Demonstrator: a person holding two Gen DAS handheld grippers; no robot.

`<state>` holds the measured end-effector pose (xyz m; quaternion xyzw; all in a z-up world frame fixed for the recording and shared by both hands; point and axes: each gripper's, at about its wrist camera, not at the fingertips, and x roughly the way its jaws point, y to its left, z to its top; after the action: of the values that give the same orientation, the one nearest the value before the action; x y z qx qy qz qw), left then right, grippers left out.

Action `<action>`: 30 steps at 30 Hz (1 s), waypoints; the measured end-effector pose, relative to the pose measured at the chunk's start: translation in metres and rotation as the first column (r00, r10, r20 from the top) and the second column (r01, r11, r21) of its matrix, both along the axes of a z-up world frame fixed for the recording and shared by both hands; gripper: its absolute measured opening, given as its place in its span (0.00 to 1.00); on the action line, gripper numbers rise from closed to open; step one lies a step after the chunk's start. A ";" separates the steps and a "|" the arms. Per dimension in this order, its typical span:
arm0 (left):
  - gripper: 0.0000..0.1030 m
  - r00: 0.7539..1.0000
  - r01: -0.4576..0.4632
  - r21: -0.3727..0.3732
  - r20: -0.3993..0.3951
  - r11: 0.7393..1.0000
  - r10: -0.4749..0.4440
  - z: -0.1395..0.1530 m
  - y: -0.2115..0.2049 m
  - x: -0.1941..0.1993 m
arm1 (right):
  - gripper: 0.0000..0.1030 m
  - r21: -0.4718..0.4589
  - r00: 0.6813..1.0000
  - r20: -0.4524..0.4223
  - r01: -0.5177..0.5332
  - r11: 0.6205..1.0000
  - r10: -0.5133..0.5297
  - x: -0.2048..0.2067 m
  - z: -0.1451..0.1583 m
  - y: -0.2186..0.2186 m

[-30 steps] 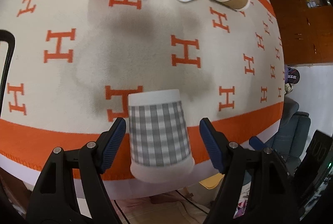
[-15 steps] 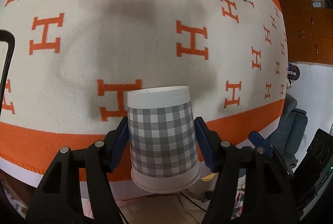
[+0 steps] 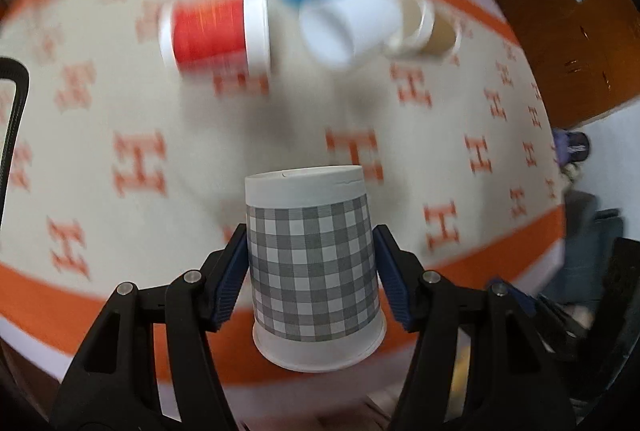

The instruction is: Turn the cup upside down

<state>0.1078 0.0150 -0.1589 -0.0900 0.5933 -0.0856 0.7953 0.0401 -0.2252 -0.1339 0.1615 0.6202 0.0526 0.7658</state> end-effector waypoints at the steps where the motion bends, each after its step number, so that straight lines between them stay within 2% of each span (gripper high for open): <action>1: 0.56 0.997 -0.005 0.048 0.077 0.999 0.001 0.005 -0.001 -0.001 | 0.75 -0.004 1.000 0.008 0.002 1.000 -0.002 -0.001 0.000 0.000; 2: 0.56 0.989 -0.013 0.075 0.145 0.997 0.002 0.008 -0.001 -0.001 | 0.75 -0.012 1.000 0.017 0.004 1.000 -0.004 -0.002 0.000 0.001; 4: 0.56 0.974 -0.018 0.087 0.226 0.996 -0.002 0.007 0.000 -0.003 | 0.75 -0.023 0.999 0.032 0.009 1.000 -0.009 -0.004 -0.001 0.001; 7: 0.56 0.954 -0.036 0.071 0.300 0.997 0.013 -0.002 0.001 -0.005 | 0.75 -0.024 0.998 0.061 0.024 0.999 -0.023 -0.009 -0.003 0.001; 9: 0.56 0.931 -0.046 0.073 0.364 0.996 0.016 -0.007 0.001 -0.013 | 0.75 -0.024 0.996 0.081 0.028 0.999 -0.026 -0.013 -0.004 0.001; 14: 0.56 0.890 -0.017 0.143 0.453 0.990 -0.050 -0.018 -0.012 -0.039 | 0.75 -0.044 0.996 0.094 0.019 0.999 -0.015 -0.020 -0.008 0.003; 17: 0.56 0.878 0.008 0.166 0.472 0.986 -0.087 -0.020 -0.019 -0.053 | 0.75 -0.048 0.996 0.083 0.020 0.999 -0.016 -0.025 -0.012 0.002; 22: 0.56 0.881 0.020 0.163 0.463 0.986 -0.094 -0.027 -0.021 -0.071 | 0.75 -0.048 0.997 0.076 0.023 0.999 -0.020 -0.031 -0.016 0.001; 25: 0.57 0.875 0.030 0.177 0.471 0.984 -0.112 -0.029 -0.023 -0.081 | 0.75 -0.054 0.997 0.075 0.016 0.998 -0.012 -0.035 -0.016 0.002; 30: 0.67 0.888 0.047 0.197 0.440 0.979 -0.131 -0.033 -0.028 -0.085 | 0.75 -0.059 0.997 0.075 0.008 0.998 -0.003 -0.042 -0.018 0.002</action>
<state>0.0226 -0.0127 -0.1924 0.0323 0.4016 -0.0864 0.9112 -0.0021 -0.2233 -0.1518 0.1385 0.5919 0.0381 0.7931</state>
